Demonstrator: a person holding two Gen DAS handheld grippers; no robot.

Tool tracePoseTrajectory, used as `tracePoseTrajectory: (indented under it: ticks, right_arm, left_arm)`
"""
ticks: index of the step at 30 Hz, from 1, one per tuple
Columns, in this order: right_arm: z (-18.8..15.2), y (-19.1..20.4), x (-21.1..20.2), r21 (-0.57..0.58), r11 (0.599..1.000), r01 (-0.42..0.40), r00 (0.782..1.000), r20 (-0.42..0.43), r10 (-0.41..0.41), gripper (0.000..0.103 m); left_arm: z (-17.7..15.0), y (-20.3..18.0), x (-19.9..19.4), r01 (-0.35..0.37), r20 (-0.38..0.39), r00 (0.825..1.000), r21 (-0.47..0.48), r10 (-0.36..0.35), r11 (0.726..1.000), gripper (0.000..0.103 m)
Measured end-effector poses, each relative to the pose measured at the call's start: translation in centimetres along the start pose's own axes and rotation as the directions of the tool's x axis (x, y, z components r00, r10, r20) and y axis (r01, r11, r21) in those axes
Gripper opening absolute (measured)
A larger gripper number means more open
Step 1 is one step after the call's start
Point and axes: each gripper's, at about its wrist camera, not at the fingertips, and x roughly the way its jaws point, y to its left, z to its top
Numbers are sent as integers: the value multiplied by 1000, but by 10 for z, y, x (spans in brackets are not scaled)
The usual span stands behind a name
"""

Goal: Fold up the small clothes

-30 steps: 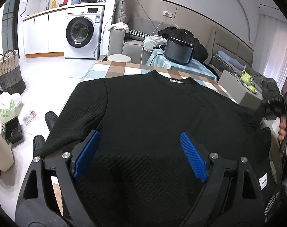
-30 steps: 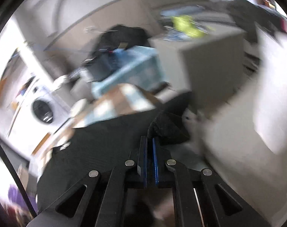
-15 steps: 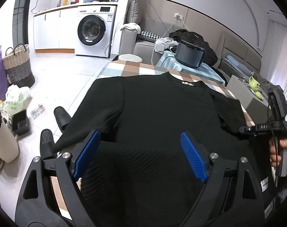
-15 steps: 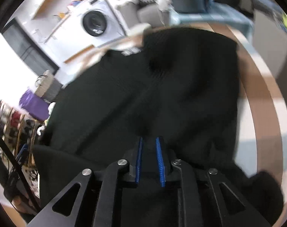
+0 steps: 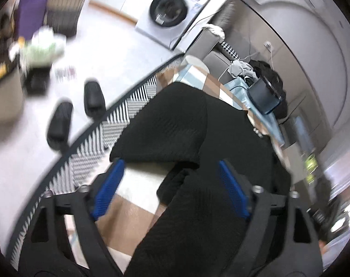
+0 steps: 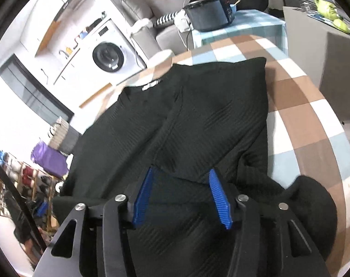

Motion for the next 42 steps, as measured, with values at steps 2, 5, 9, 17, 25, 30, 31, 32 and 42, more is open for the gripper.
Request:
tracePoseTrajectory:
  ticks: [2,5,9,17,25,30,31,32,42]
  right_arm:
    - [-4,-1,-6,15,1000,-12,1000,7,12,57]
    - [-7,-5,-15,35,999,-6,1000,23,5,57]
    - [-11,-13,-21,61,998,0,999,41,-2,57]
    - [-24,-30,-33,123,992,7,998,64,-15,57]
    - [-41,-42,-53,179,984,16,993,113,-37,57]
    - [-47,-41,-54,174,984,21,993,110,-41,59]
    - [-49,-41,-53,174,985,20,994,104,-38,59]
    - [-49,-41,-52,173,985,18,994,99,-36,59]
    - [-55,-45,-51,188,982,24,995,86,-41,59]
  left_arm:
    - [1,14,1,14,-33,999,-53,-15,999,67]
    - [-1,27,6,22,-57,998,-113,-28,993,67]
    - [0,31,26,34,-77,996,-174,-48,984,67]
    - [10,24,66,25,-75,996,-273,-47,962,67]
    - [36,-17,89,-42,28,999,-127,46,991,3]
    - [52,-125,73,-108,222,974,268,48,957,2]
    - [49,-156,73,-105,245,970,375,11,921,2]
    - [40,-192,78,-88,232,972,507,-37,858,2]
    - [-29,-248,129,111,-108,993,673,-52,732,68]
